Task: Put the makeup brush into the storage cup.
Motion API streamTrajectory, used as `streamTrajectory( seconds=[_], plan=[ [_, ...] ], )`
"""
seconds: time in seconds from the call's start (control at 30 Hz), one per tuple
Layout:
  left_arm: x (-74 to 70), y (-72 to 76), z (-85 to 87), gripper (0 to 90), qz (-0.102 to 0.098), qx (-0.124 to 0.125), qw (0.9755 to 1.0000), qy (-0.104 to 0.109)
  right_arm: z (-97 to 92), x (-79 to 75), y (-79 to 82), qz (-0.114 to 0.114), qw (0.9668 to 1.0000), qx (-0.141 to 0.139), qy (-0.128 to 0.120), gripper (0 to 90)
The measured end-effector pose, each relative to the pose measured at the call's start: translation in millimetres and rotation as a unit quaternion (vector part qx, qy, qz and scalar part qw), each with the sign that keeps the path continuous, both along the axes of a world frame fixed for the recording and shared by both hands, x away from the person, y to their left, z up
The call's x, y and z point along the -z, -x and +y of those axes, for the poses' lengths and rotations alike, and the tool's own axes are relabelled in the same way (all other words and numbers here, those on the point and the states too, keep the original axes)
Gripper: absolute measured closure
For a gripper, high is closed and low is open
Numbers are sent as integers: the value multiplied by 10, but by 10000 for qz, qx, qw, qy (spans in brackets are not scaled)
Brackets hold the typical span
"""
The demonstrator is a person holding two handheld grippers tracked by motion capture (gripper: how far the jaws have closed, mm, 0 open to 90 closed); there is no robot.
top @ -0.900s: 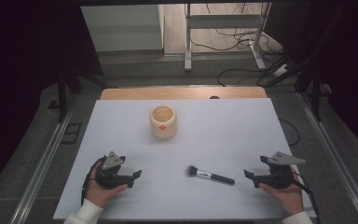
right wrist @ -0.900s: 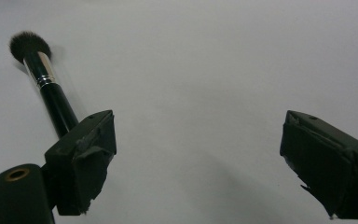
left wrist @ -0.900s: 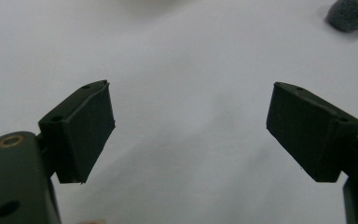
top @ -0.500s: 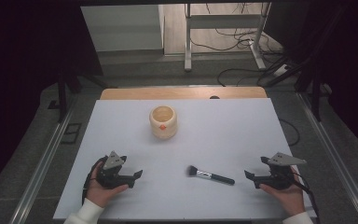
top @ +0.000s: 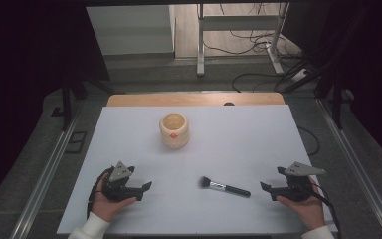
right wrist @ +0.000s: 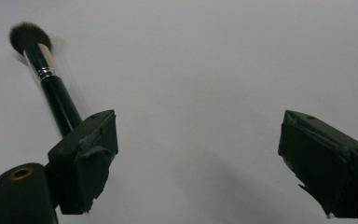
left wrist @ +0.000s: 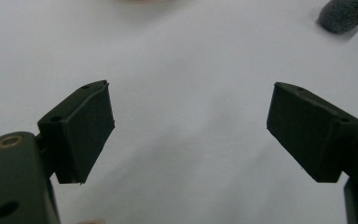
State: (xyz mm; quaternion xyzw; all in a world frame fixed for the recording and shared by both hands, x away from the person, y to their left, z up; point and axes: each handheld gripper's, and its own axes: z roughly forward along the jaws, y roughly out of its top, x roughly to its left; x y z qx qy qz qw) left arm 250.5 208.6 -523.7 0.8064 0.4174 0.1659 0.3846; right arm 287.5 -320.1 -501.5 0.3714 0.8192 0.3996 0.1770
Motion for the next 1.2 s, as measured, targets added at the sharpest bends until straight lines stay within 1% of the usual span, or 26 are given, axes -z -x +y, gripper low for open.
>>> streamTrajectory(
  seconds=[0.33, 0.5, 0.73, 0.9, 1.03, 1.2],
  plan=[
    [0, -14, 5, 151, 11, 8, 10000, 58, 24, -11, 5, 53, 9999, -56, 85, 139],
    [1, -18, 6, 149, 10, 15, 10000, 57, 30, -21, 9, 3, 9999, -67, 83, 150],
    [2, -27, -6, 149, 14, 16, 10000, 25, 90, -111, 15, -25, 9997, -198, 133, 149],
    [2, -29, -10, 150, 11, 41, 10000, 10, 134, -134, 15, 29, 9995, -254, 185, 149],
    [3, -30, -13, 149, 17, 64, 10000, 6, 175, -151, -9, 36, 9993, -298, 211, 149],
    [-1, -35, -17, 149, 18, 81, 10000, 24, 242, -216, -39, 37, 9990, -353, 261, 154]
  ],
)
